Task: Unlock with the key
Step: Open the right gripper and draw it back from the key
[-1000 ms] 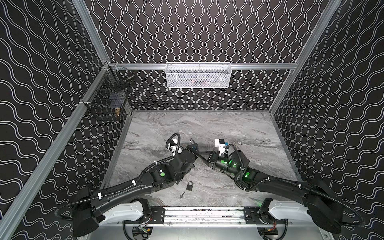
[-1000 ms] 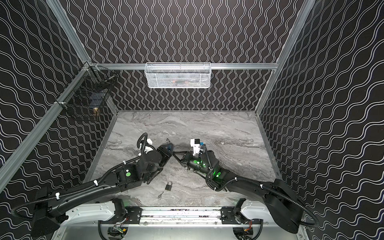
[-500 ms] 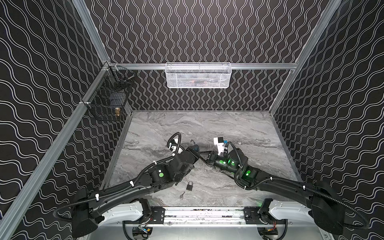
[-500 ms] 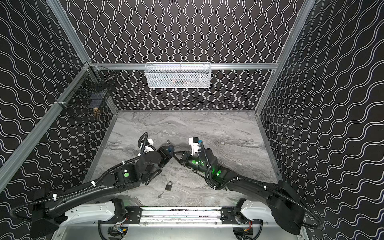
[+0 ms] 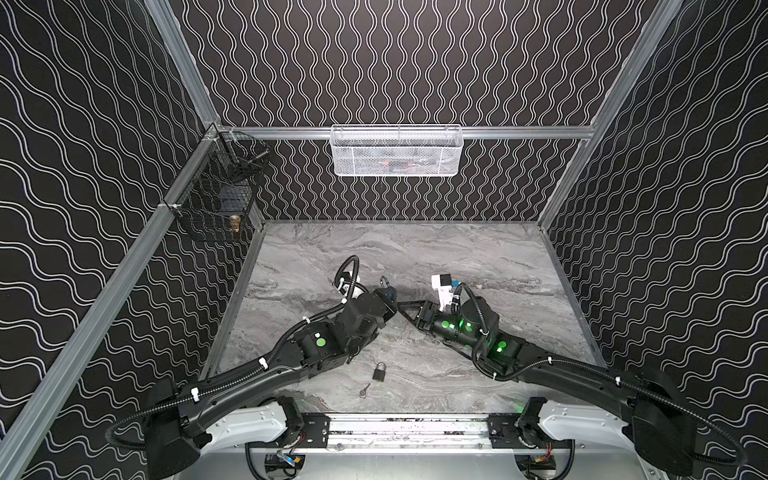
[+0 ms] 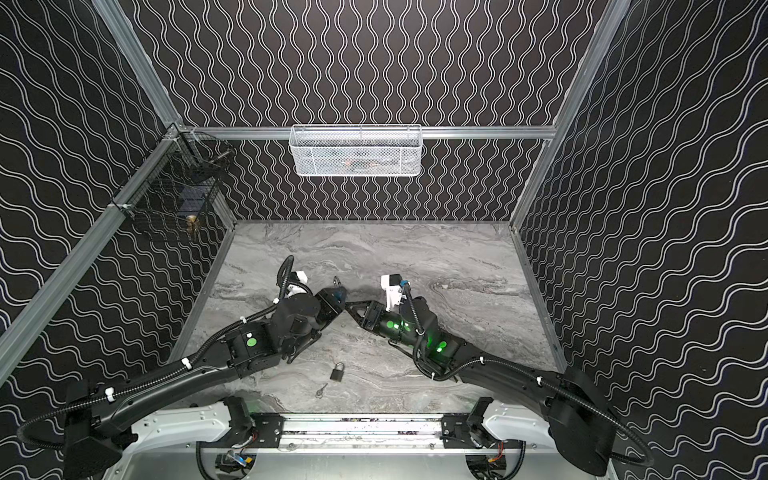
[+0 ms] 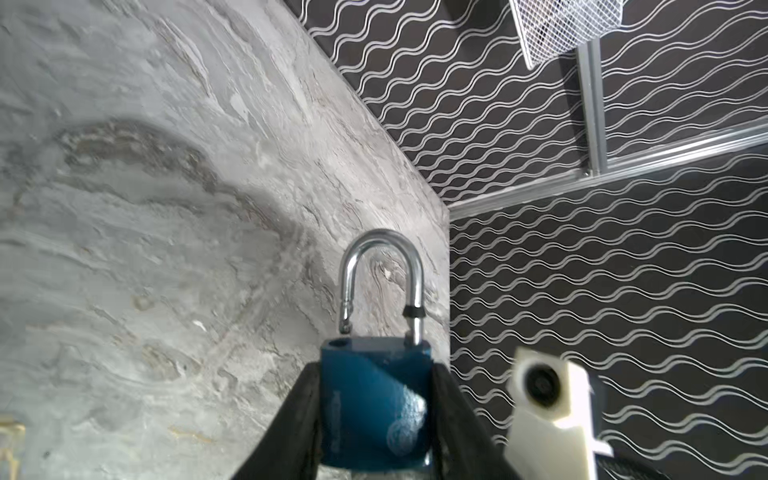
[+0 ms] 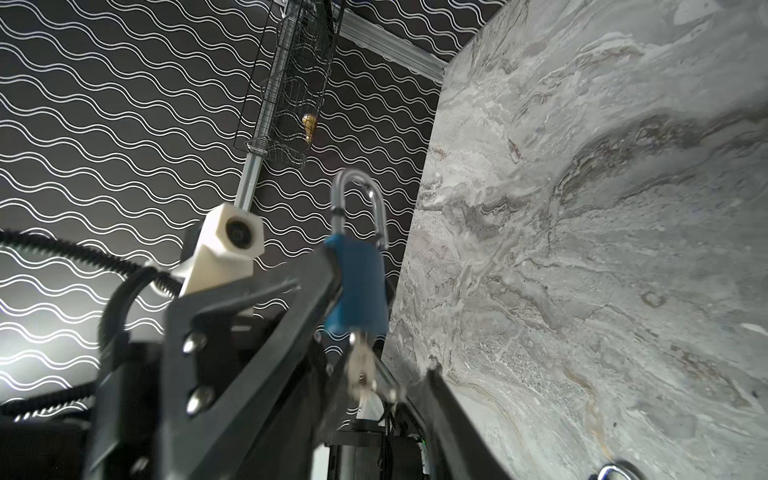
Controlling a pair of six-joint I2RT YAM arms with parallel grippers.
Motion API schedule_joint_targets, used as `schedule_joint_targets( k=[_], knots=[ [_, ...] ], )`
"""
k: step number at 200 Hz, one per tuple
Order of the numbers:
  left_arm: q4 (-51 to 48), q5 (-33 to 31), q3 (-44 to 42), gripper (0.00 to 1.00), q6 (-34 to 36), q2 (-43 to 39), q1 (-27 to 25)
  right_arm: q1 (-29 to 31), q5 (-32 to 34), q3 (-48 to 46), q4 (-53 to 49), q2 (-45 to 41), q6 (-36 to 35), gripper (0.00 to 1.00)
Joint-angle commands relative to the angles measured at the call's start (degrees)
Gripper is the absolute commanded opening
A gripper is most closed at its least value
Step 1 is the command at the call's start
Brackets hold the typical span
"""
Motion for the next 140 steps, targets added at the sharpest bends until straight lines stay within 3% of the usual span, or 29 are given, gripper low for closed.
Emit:
schedule_joint_targets(
  k=[1,27,84,122,140],
  knots=[
    [0.3,2.0,0.5,0.0,8.6,-0.4,2.0,-0.1,0.5,1.4,-4.9,-1.8,-3.4,0.55],
    [4.4,6.0,-1.3,0.0,20.6,-1.4,4.3,-0.5,1.2,2.7,-12.2,-4.1,-7.0,0.65],
    [2.0,11.6,-4.2,0.0,47.8,-5.2,4.9,-4.5,1.9,3.5,-27.0,-11.2,-14.2,0.78],
    [5.4,10.3,-9.2,0.0,56.8,-8.1,4.9,-8.1,-1.1,6.0,-35.0,-12.4,-18.8,0.81],
    [10.2,12.7,-12.2,0.0,61.2,-10.0,4.9,-9.0,-3.5,7.9,-37.2,-11.6,-21.1,0.81]
  ],
)
